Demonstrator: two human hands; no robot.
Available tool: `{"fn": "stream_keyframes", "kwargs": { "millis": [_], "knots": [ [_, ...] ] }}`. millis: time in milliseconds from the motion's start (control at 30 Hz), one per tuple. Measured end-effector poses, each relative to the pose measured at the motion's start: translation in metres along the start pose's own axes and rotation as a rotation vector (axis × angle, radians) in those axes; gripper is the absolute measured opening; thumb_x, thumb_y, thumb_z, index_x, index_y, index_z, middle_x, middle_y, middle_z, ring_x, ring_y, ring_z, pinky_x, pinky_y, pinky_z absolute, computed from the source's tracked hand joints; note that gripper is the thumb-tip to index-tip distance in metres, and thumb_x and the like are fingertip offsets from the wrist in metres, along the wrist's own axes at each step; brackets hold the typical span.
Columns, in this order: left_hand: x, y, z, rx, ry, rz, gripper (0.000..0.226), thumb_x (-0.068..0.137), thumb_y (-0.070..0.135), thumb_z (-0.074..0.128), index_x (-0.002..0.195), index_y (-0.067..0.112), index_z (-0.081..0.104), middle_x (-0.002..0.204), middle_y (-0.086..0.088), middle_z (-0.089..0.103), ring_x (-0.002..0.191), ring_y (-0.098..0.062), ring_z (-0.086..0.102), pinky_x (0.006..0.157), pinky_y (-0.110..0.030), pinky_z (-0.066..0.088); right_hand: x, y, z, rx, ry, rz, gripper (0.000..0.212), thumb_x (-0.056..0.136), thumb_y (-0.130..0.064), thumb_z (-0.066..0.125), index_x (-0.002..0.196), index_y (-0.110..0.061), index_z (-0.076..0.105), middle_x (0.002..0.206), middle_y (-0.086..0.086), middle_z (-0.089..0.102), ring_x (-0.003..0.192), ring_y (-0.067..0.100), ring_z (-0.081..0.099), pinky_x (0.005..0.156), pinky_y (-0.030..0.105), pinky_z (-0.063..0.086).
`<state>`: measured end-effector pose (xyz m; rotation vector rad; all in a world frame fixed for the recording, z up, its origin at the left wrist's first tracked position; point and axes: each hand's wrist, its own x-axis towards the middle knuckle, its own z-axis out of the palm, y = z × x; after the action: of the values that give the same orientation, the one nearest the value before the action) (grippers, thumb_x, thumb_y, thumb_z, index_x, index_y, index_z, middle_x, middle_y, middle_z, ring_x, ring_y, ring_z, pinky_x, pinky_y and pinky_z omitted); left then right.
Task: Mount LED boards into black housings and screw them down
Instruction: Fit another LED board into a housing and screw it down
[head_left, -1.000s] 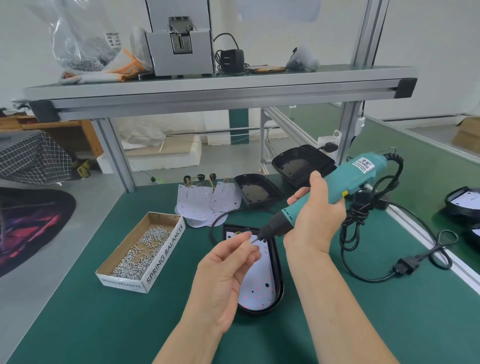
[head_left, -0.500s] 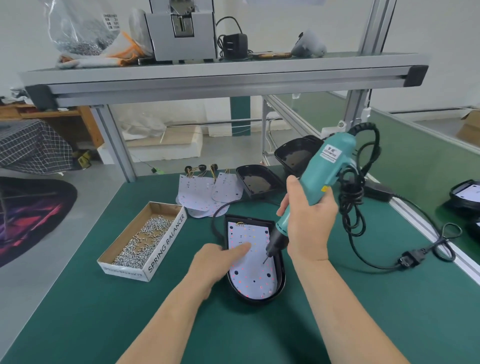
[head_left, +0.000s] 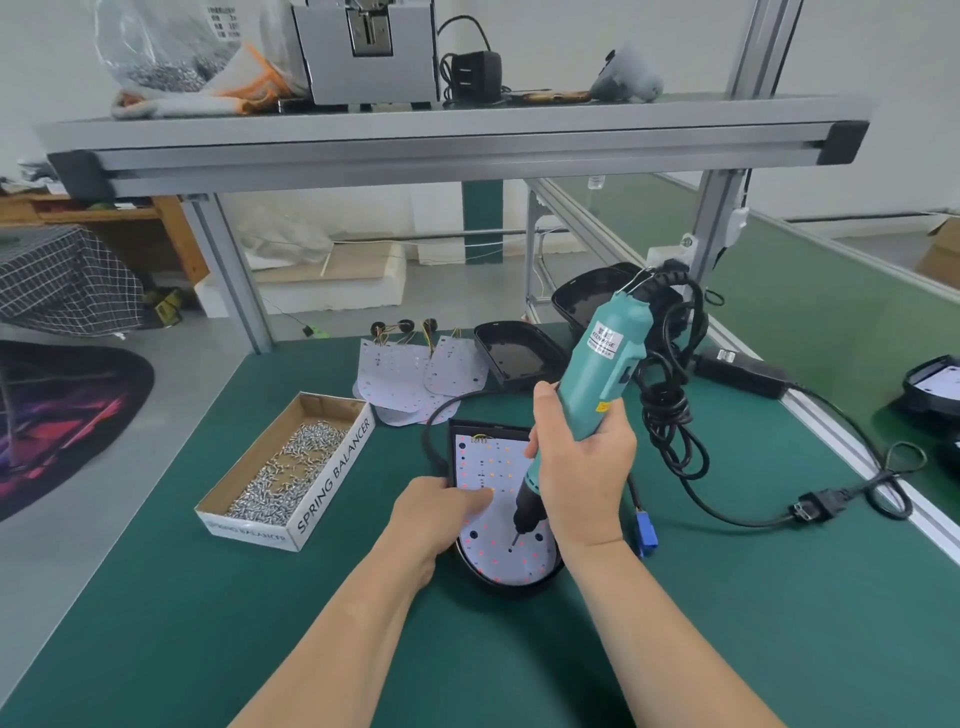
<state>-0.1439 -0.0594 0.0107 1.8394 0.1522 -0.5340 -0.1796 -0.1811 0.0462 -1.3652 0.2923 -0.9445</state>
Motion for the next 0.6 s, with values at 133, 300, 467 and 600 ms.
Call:
{"fn": "stream_keyframes", "kwargs": {
  "millis": [133,300,467,600],
  "knots": [
    [-0.0011,0.0009,0.0002,-0.001,0.0,0.003,0.056,0.056,0.033,0.071,0.101,0.0,0.073,0.105,-0.016,0.075,0.104,-0.036,0.07,0.1,-0.052,0.053,0.0005,0.003,0.0001,-0.001,0.011,0.012,0.03,0.083,-0.029,0.07,0.082,-0.004,0.053,0.066,0.028,0.053,0.051,0.033,0.053,0.054,0.031,0.047],
    [-0.0015,0.0005,-0.0003,-0.007,0.006,0.008,0.057,0.057,0.033,0.071,0.103,-0.001,0.072,0.106,-0.016,0.075,0.105,-0.036,0.069,0.099,-0.051,0.053,-0.0008,0.0031,-0.0007,0.003,-0.002,0.013,0.032,0.083,-0.029,0.069,0.083,-0.002,0.052,0.065,0.029,0.052,0.052,0.036,0.051,0.051,0.03,0.046],
    [0.0008,-0.0042,-0.0004,0.007,0.022,0.019,0.05,0.064,0.03,0.072,0.101,-0.002,0.072,0.104,-0.019,0.074,0.094,-0.034,0.071,0.099,-0.051,0.052,-0.0053,0.004,0.0001,-0.002,-0.02,0.038,0.038,0.08,-0.037,0.069,0.082,-0.003,0.051,0.063,0.027,0.052,0.05,0.026,0.05,0.049,0.034,0.045],
    [0.0037,-0.0072,0.0016,0.021,0.026,0.041,0.051,0.057,0.033,0.068,0.094,-0.001,0.074,0.096,-0.018,0.075,0.087,-0.035,0.072,0.093,-0.051,0.054,-0.0083,0.0053,0.0009,-0.015,-0.033,0.074,0.045,0.074,-0.044,0.068,0.077,-0.003,0.051,0.061,0.026,0.052,0.049,0.025,0.048,0.049,0.037,0.045]
  ]
}}
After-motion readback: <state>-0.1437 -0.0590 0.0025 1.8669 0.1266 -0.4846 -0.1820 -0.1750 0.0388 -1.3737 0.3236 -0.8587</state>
